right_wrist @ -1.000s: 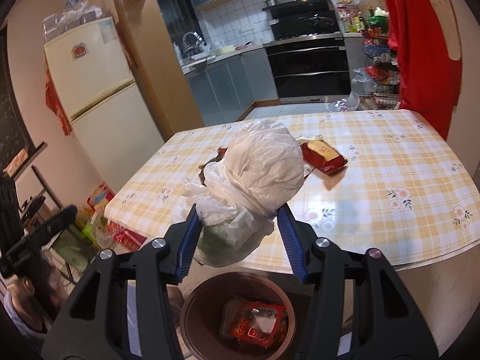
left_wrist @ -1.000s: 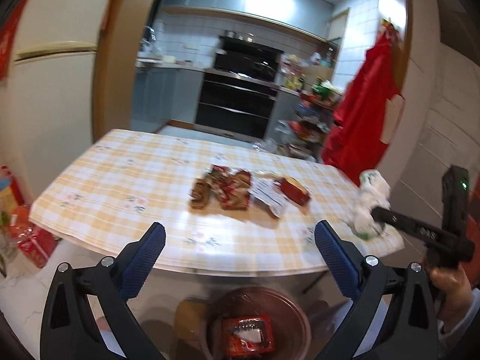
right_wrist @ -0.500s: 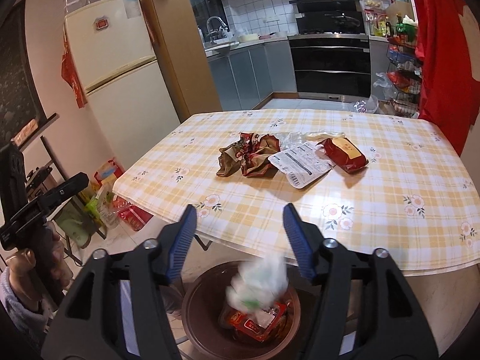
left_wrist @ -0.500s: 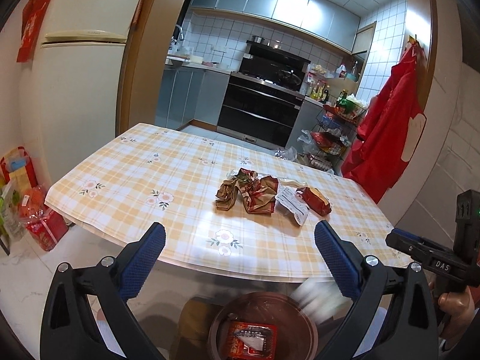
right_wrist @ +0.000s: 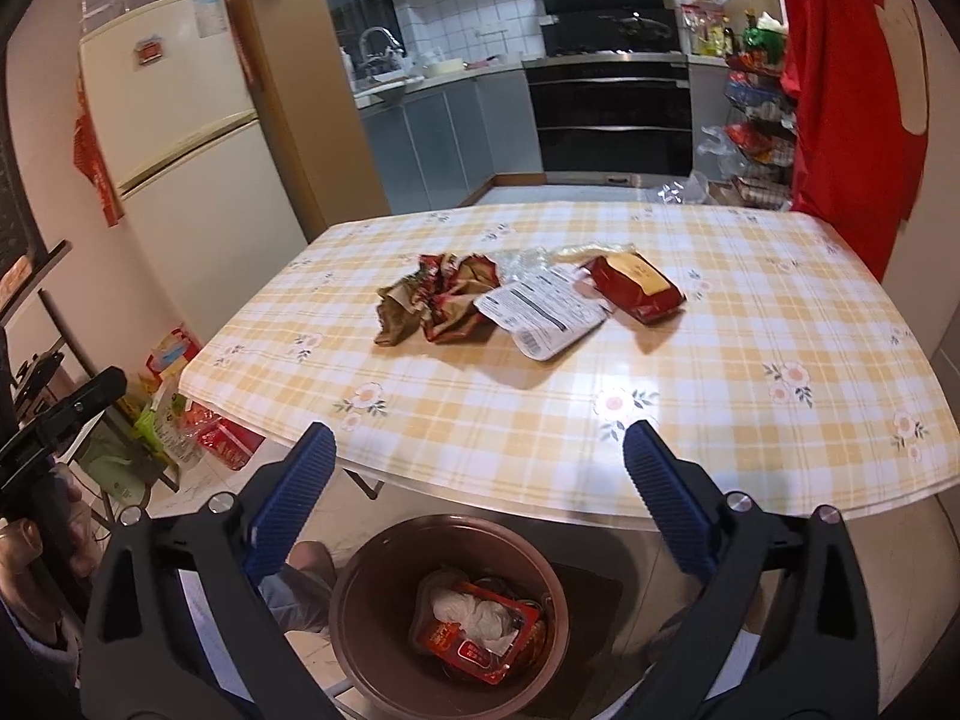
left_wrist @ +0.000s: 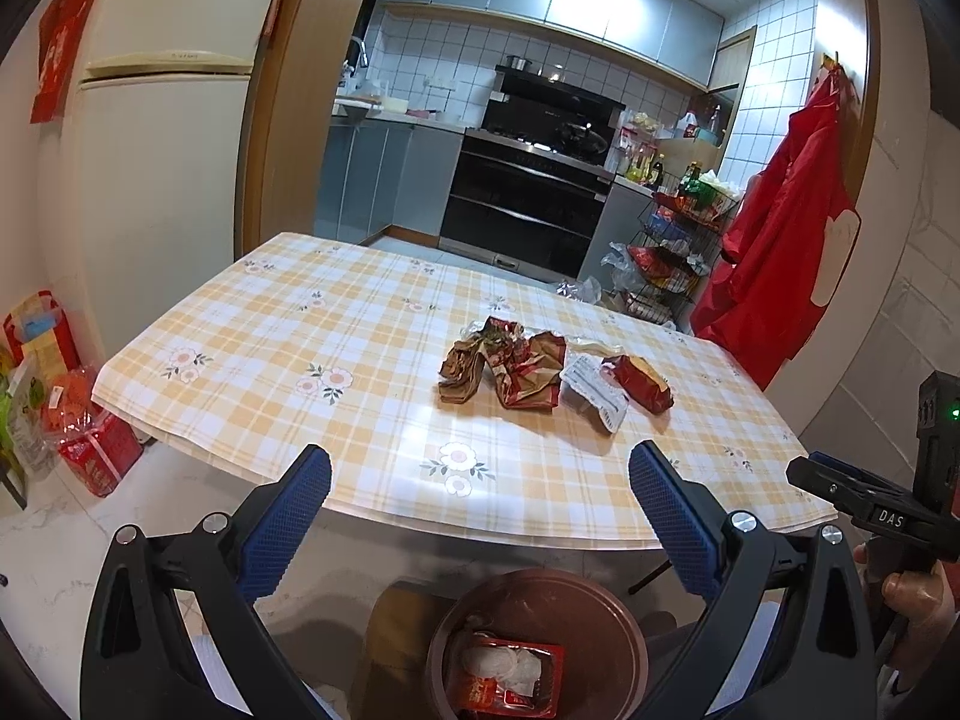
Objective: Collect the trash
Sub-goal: 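Reach both tools toward the crumpled brown-red paper on the table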
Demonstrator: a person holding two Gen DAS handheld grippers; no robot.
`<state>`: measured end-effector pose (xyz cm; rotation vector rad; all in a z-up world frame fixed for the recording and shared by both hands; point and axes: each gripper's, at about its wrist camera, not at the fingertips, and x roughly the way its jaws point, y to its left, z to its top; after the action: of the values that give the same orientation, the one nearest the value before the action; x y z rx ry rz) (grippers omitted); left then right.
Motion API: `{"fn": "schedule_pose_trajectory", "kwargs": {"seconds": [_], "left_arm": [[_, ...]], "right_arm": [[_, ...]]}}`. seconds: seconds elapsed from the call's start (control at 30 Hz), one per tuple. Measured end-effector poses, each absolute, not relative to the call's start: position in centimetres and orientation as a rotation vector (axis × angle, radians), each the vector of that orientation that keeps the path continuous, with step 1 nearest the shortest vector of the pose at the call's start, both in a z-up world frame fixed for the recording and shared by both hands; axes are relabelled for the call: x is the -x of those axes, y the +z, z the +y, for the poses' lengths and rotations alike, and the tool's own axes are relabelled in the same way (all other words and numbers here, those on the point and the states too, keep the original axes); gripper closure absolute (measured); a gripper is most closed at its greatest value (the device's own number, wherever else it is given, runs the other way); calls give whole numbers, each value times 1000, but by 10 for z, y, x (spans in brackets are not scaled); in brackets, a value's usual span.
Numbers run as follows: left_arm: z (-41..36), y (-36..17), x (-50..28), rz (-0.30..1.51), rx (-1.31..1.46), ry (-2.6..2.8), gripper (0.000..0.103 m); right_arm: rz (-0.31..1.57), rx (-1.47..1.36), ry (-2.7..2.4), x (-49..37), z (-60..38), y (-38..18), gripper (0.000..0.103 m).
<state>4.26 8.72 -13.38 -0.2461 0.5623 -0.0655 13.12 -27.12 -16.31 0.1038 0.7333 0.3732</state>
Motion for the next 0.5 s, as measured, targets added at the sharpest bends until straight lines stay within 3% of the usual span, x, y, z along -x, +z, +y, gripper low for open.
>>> {"fn": "schedule_pose_trajectory", "kwargs": {"seconds": [0.5], "left_arm": [[83,-177,-81,687,228,-60,6]], "right_arm": [[836,-174,298,-168,-297,-217,8]]}}
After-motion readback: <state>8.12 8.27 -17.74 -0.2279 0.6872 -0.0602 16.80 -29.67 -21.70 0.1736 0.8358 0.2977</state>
